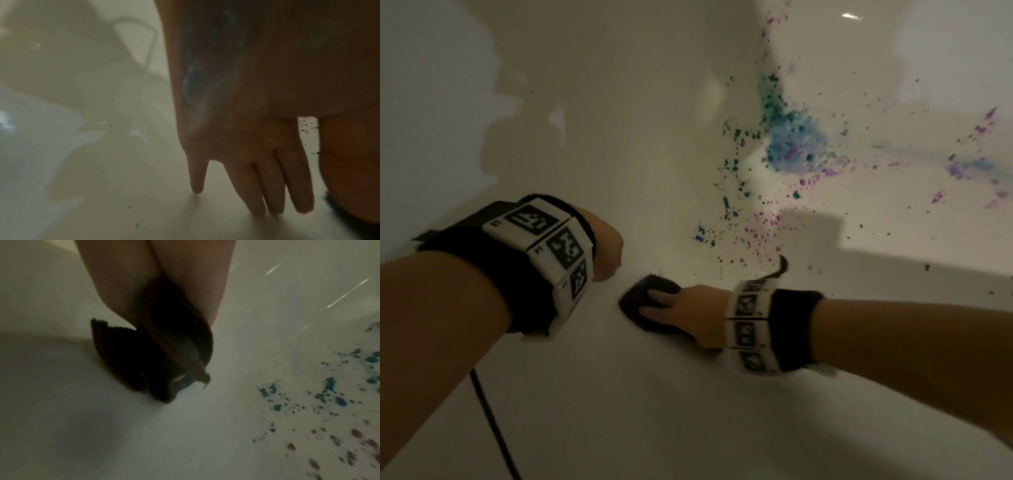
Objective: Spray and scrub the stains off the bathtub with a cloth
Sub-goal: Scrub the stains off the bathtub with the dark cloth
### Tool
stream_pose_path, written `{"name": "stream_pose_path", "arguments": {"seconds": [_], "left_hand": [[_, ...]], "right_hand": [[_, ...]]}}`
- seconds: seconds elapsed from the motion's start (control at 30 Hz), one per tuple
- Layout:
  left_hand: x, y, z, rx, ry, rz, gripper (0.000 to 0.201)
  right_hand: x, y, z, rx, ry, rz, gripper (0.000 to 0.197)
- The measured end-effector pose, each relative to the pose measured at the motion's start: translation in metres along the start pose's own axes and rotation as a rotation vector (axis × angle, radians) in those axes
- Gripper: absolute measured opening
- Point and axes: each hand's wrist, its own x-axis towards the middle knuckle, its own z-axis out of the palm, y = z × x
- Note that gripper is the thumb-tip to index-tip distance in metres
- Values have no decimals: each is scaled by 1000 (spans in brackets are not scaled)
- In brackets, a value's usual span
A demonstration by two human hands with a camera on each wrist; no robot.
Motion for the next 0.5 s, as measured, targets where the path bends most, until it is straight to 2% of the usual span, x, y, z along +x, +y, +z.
{"name": "stream_pose_path", "arguments": {"seconds": [0.13,0.17,0.27,0.33,0.43,0.5], "left_hand": [[23,-4,-7,-36,-115,71,44],[27,-4,-10,-47,-141,72,44],[31,1,-13,-70,-53,68,41],[34,4,-13,-53,11,86,38],[41,5,-10,-72,-42,57,40],[39,5,-12,-147,-26,66,41]], "right_hand": [[24,5,4,173,142,78,66],[30,9,9,244,163,143,63],[52,36,13,379,193,351,59],[65,54,12,421,270,440,57],[58,69,10,392,293,443,59],[43,78,4,370,296,399,70]]}}
